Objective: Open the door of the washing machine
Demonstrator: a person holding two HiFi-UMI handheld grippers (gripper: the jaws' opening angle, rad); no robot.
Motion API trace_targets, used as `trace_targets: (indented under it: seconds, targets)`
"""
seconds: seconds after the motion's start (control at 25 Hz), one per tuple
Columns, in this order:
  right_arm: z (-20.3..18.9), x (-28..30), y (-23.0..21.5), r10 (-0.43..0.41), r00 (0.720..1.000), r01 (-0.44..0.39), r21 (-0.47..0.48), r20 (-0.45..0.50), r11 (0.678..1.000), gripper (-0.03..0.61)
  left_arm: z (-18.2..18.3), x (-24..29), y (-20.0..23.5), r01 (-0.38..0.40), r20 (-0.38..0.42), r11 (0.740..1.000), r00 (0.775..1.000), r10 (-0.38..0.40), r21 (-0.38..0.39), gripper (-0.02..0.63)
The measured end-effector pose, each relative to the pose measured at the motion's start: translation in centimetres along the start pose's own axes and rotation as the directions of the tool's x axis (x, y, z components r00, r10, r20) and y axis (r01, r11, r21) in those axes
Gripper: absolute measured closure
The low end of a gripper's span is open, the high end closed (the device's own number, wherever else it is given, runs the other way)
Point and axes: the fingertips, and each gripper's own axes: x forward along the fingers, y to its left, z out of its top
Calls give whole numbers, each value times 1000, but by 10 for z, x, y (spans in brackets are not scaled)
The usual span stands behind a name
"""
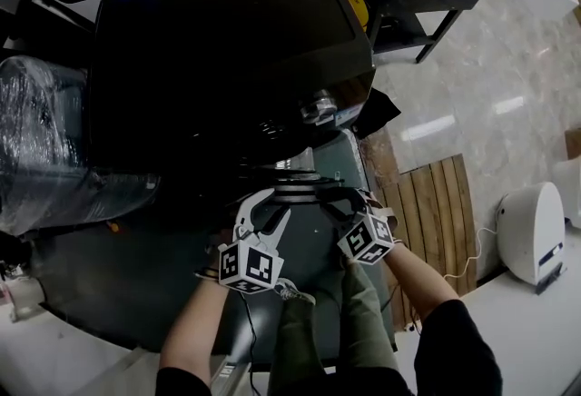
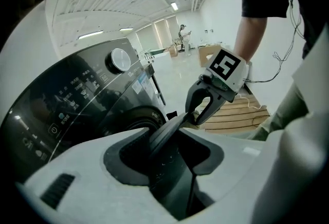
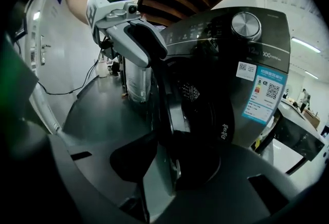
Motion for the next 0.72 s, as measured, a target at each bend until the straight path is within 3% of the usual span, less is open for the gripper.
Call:
trace_targets:
  seconds: [0.24,0.4,0.72]
  targets:
    - [-3,-9,36,-53,999,52,83,8,995,455,-10,-17,-24,50,12,998,999,-51,46,439]
    - [-6,-14,67,-40,999,39,130,3,991,424,-18,-31,-41,72,-10,996,997,-72,54,436]
    - [-9,-22,140,-2,999,9,215,-33,977,420,-39,-78,-51,12,39,985,999,-5,-170,436]
